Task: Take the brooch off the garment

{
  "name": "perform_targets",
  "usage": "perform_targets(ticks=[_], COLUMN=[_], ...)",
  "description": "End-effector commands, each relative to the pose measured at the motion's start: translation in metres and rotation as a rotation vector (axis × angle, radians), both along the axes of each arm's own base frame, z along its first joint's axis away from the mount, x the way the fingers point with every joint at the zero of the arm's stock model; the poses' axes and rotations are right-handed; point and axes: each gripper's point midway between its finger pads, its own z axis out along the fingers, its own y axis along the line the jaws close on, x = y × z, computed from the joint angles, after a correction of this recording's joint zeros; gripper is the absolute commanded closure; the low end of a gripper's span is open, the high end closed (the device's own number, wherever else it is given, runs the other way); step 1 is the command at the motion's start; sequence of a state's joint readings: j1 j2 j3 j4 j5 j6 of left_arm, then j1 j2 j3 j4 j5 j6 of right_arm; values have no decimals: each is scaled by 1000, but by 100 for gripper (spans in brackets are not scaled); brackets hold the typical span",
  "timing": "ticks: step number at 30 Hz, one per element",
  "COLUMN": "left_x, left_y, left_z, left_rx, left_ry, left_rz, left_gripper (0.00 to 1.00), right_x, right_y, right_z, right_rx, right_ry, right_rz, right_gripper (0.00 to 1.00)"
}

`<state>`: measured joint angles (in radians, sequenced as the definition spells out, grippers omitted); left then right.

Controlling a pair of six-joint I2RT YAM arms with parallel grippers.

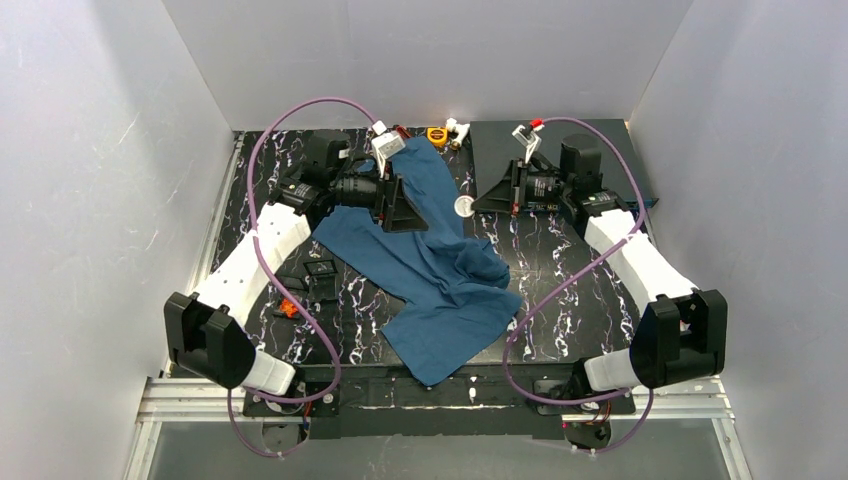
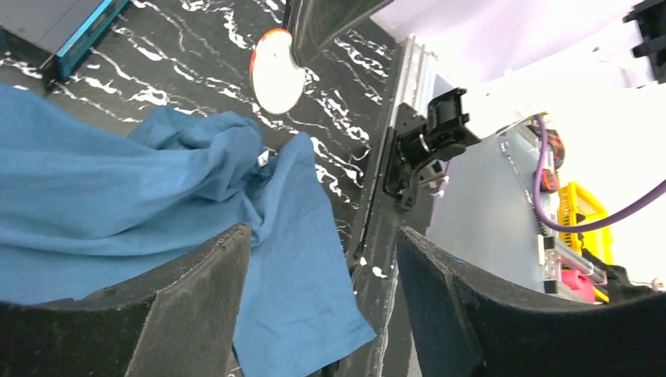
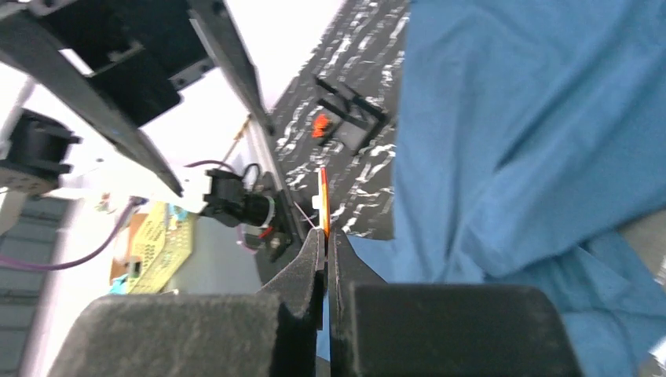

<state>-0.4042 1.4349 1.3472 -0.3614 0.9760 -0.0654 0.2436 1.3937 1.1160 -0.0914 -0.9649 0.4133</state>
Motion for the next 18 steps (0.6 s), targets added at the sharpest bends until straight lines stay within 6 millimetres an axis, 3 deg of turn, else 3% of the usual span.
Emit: perform_targets(ticks=[1, 8, 18], left_x=[-20, -31, -43], left_y=[-6, -14, -23], left_z=[27, 29, 23], left_rx=[-86, -117, -109], left_ry=[73, 169, 188], left_rz=[-49, -64, -102], left_gripper=[36, 44, 54], right_x=[-32, -56, -74], right_y=[21, 30, 41], right_z=[51, 58, 61], right_rx=[143, 140, 143], right_ry=[-23, -69, -108], right_rz=[140, 222, 295], right_gripper=[99, 99, 99])
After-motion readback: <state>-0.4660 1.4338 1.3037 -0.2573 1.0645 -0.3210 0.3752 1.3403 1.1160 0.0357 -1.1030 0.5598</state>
